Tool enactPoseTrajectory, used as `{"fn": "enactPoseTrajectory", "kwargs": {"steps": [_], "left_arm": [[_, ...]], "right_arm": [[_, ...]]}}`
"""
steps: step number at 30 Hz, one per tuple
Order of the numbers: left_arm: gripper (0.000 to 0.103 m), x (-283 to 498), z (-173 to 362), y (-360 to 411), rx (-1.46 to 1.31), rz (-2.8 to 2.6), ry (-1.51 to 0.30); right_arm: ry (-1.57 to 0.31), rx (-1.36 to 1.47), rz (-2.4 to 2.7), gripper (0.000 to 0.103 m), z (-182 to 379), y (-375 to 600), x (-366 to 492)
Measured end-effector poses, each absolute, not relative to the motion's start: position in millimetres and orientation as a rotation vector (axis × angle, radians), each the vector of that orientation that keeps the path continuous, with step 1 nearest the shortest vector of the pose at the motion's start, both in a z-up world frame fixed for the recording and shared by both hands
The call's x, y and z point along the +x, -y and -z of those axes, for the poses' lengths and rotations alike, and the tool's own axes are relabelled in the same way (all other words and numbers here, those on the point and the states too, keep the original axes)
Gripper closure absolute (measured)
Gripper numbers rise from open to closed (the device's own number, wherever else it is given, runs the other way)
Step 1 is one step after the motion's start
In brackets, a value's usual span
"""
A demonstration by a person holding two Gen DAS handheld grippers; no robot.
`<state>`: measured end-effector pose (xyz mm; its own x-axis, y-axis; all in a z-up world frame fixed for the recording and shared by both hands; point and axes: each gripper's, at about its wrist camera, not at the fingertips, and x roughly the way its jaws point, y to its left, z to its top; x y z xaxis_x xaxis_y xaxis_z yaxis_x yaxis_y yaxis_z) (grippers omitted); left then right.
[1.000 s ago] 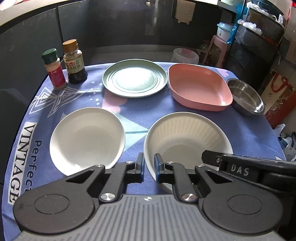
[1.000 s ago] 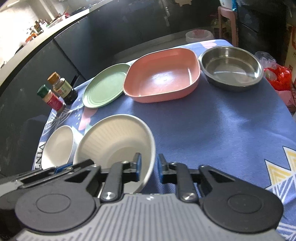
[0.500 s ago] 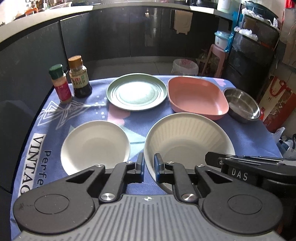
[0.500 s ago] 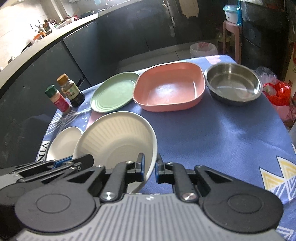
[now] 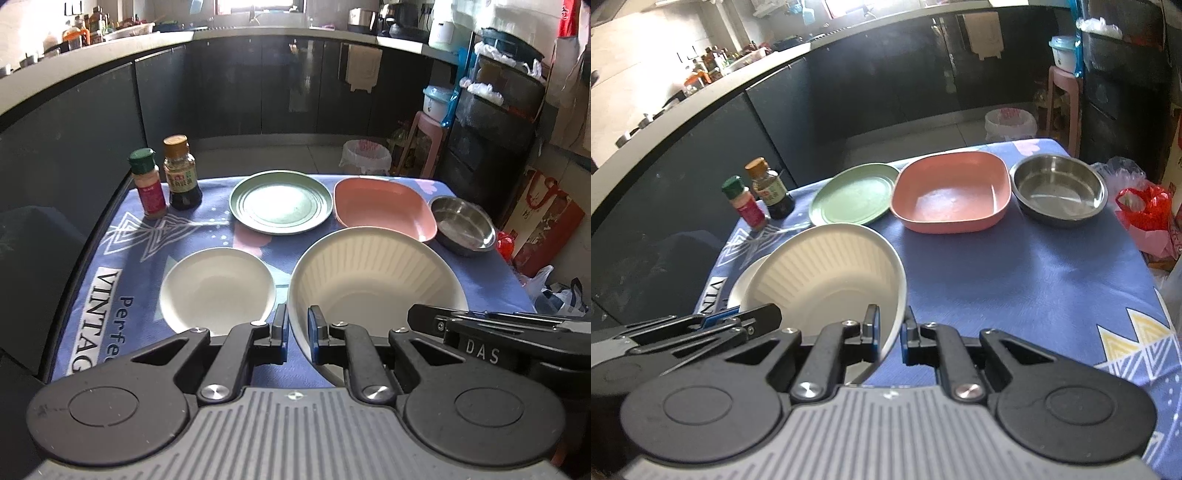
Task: Organize plates and bowls
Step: 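Lift the white ribbed bowl with the left gripper and lower it into the black bowl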
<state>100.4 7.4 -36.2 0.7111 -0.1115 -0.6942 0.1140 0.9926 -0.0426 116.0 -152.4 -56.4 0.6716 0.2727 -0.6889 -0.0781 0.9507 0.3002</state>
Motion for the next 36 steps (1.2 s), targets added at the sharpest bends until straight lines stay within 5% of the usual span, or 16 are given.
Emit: {"fn": "enactPoseTrajectory", "kwargs": {"steps": [36], "left_arm": [[0.092,-0.6,58.5,-49.8,0.026,0.107,-0.873]], "right_arm": [[-0.959,0.175,-0.279,0.0,78.8,101.4,30.4]]}}
